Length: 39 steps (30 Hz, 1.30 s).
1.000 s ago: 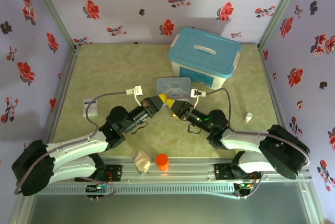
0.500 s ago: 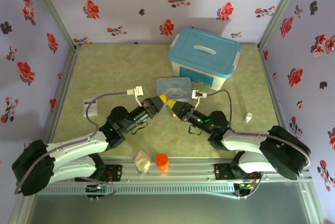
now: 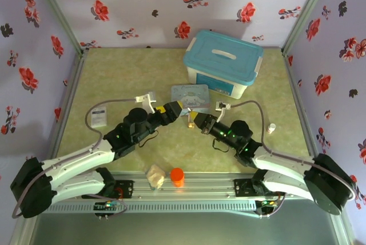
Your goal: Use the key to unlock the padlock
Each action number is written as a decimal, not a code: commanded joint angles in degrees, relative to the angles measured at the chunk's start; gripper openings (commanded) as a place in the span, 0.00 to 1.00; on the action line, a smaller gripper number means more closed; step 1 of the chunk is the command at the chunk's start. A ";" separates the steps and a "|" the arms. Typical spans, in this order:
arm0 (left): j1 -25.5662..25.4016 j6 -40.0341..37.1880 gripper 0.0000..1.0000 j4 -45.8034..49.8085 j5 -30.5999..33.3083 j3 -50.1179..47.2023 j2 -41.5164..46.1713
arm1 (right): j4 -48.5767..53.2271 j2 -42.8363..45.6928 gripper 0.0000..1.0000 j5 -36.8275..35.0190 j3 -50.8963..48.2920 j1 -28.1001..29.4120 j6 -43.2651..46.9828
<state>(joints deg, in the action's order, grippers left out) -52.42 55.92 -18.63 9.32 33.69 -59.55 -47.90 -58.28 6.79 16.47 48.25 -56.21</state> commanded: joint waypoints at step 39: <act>-5.78 -19.15 0.46 18.30 7.80 23.67 -45.49 | 41.72 16.26 0.00 -15.62 -1.79 -2.42 9.54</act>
<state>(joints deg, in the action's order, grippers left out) -58.13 39.62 -2.24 14.35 54.87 -103.90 -6.00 -43.00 -7.38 15.40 46.37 -45.63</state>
